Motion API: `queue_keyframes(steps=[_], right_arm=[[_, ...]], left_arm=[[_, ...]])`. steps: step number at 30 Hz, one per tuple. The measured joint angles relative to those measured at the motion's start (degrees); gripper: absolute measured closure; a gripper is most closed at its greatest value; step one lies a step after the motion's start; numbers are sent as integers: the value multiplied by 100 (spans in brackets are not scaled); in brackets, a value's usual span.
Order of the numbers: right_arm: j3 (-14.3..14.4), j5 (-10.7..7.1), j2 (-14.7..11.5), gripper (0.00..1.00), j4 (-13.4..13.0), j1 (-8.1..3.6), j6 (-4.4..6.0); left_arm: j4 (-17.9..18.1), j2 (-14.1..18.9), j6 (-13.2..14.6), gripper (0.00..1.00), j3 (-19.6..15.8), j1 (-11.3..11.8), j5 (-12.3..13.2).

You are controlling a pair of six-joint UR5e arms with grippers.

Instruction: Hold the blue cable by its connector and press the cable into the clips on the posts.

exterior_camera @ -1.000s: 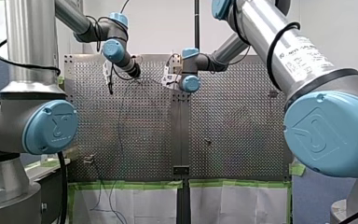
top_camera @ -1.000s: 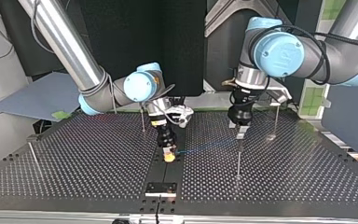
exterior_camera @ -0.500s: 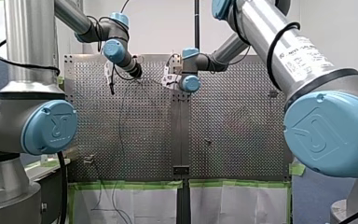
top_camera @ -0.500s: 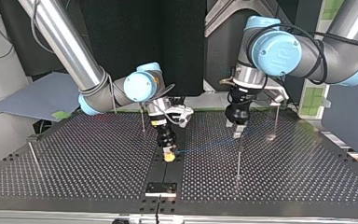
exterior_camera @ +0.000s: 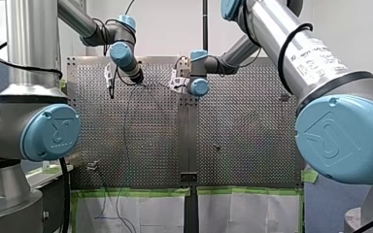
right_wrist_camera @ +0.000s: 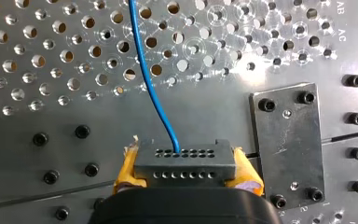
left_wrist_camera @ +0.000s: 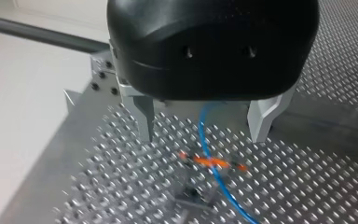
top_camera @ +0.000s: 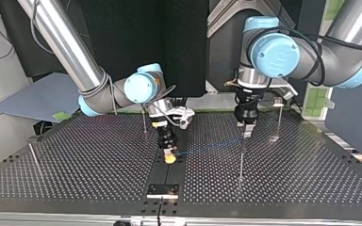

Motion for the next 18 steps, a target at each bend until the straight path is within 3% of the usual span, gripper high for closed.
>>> queue_keyframes(steps=[18], right_arm=[[0,1,1,100,-1,-13,14]], left_arm=[[45,-120,121,1,-1,-28,-131]])
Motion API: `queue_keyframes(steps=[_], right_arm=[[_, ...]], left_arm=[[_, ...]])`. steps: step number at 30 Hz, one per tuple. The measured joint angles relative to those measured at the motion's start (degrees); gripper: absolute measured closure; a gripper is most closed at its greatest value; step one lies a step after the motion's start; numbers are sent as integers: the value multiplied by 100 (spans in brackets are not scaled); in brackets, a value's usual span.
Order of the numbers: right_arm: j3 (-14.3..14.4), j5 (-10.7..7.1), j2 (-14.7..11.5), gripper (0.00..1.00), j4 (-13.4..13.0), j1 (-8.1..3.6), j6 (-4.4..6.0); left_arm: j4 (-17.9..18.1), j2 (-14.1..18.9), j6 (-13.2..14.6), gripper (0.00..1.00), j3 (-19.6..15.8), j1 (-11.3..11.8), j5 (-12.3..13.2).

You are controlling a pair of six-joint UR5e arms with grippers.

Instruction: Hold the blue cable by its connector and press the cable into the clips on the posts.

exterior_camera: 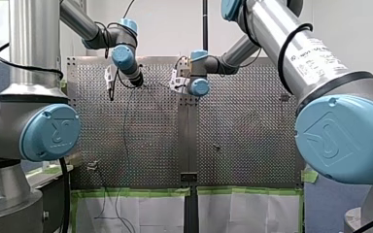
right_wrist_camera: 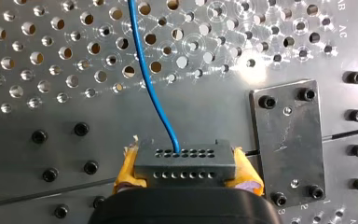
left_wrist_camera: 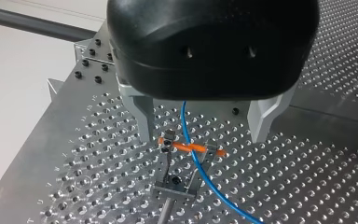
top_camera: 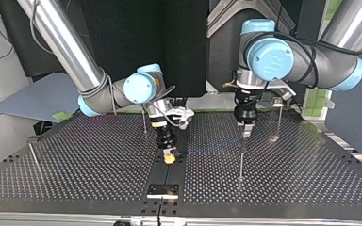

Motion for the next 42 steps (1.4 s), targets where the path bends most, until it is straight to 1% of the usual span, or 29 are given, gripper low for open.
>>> queue_keyframes(steps=[4,7,12,18,20,23,25,29,33,42], right_arm=[[0,-5,0,100,6,-6,-7],[1,-8,0,100,26,-8,-11],[1,-8,0,100,92,-9,-14],[1,-3,0,100,100,-9,-14],[2,-2,0,100,95,-9,-14],[1,0,0,100,88,-14,-14],[4,0,0,100,85,-13,-14],[4,0,2,100,84,-15,-14],[5,0,3,100,83,-16,-14],[3,0,1,100,83,-16,-14]], left_arm=[[20,0,113,1,-2,0,-3],[92,1,247,1,1,-6,-30],[304,0,477,1,2,-4,-212],[602,-55,485,1,3,-7,-545],[606,-115,491,1,3,-8,-635],[582,-164,501,1,2,-13,-685],[551,-175,500,1,3,-13,-677],[445,-182,472,1,3,-19,-554],[340,-183,485,1,2,-45,-499],[593,-180,468,1,3,-197,-469]])
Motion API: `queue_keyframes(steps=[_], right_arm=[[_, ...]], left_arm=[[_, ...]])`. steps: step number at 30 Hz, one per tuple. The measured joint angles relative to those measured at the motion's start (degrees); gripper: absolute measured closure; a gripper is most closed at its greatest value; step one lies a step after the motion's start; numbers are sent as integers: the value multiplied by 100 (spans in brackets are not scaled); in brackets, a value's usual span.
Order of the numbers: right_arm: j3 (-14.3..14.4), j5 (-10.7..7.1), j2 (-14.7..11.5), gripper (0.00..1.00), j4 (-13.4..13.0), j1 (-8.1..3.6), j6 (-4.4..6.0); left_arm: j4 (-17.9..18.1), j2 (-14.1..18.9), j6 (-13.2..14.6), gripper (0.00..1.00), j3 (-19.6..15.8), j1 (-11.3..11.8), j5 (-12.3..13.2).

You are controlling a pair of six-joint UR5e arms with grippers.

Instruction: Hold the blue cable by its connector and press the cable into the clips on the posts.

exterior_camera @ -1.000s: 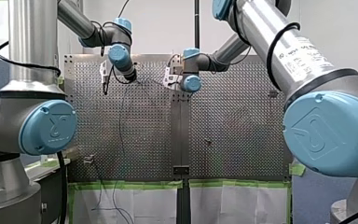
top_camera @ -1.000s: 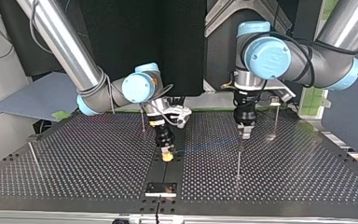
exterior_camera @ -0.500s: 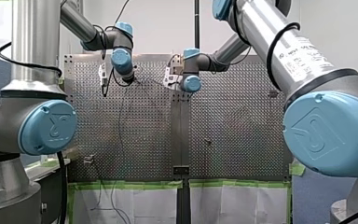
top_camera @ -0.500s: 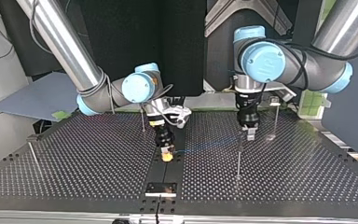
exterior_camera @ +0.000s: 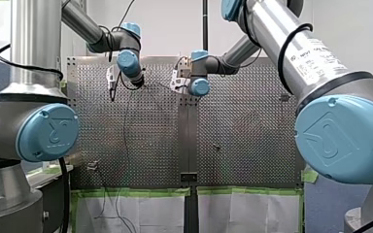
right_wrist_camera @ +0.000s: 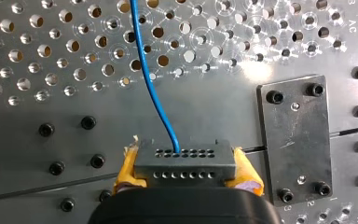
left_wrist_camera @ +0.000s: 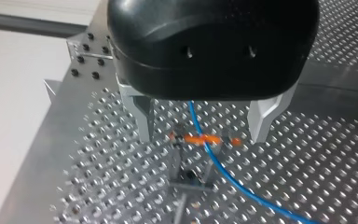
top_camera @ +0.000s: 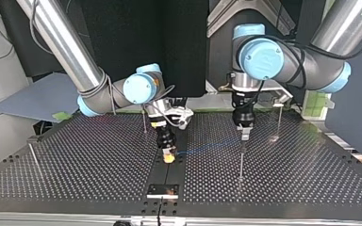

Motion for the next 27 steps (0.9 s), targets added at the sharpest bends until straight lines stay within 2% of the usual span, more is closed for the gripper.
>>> queue_keyframes(steps=[8,18,27], right_arm=[[-3,0,1,100,-3,-1,0],[-2,0,-1,100,-8,-9,0],[1,0,-1,100,-7,-26,0]], left_arm=[[316,-7,-81,1,0,-134,-43],[288,-356,-146,1,0,-280,-184],[420,-416,-249,1,0,-381,-267]])
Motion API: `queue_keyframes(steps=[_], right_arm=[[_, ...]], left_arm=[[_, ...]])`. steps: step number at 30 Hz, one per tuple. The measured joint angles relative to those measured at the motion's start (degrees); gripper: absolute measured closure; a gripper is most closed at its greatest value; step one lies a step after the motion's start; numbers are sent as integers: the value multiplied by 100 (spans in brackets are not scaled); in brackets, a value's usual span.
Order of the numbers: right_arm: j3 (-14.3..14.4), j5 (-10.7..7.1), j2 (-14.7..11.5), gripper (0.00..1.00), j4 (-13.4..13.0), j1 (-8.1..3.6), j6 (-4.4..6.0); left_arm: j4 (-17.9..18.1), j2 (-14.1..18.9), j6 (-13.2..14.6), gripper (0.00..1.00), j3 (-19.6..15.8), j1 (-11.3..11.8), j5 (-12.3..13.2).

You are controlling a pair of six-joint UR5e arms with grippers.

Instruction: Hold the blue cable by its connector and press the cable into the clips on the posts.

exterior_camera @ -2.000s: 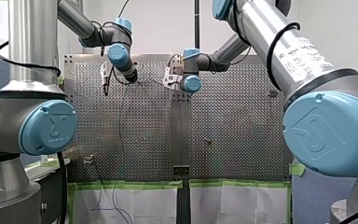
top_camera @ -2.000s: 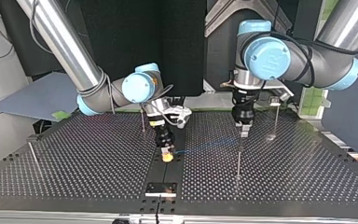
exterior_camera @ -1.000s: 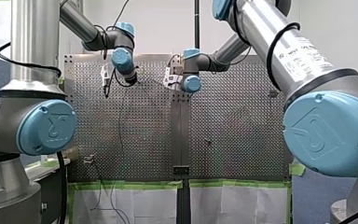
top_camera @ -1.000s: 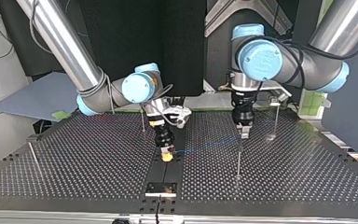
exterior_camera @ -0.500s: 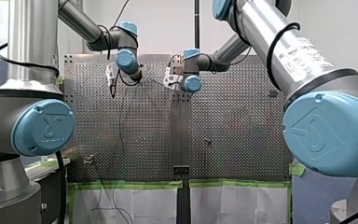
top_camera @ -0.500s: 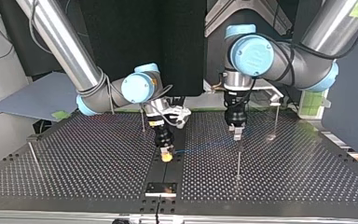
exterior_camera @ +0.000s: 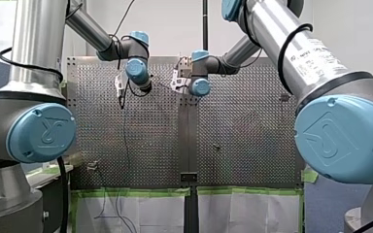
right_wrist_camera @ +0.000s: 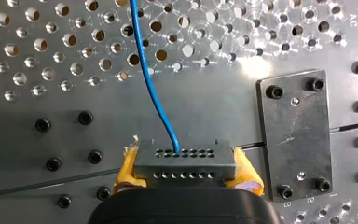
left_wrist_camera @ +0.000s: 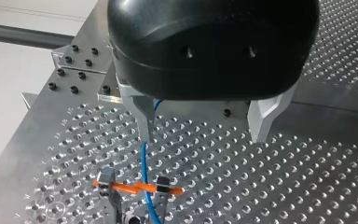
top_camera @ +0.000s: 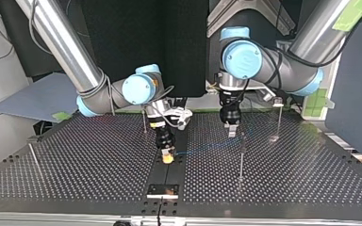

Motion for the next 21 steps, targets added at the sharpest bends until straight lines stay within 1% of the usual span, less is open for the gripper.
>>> queue_keyframes(steps=[8,15,21], right_arm=[[-3,-2,0,100,0,-2,0],[-1,-1,3,100,-2,-2,0],[-2,0,2,100,-7,-2,0]], left_arm=[[48,-3,10,1,2,-36,-10],[180,-3,12,1,7,-95,-11],[195,-27,-6,1,205,-122,-105]])
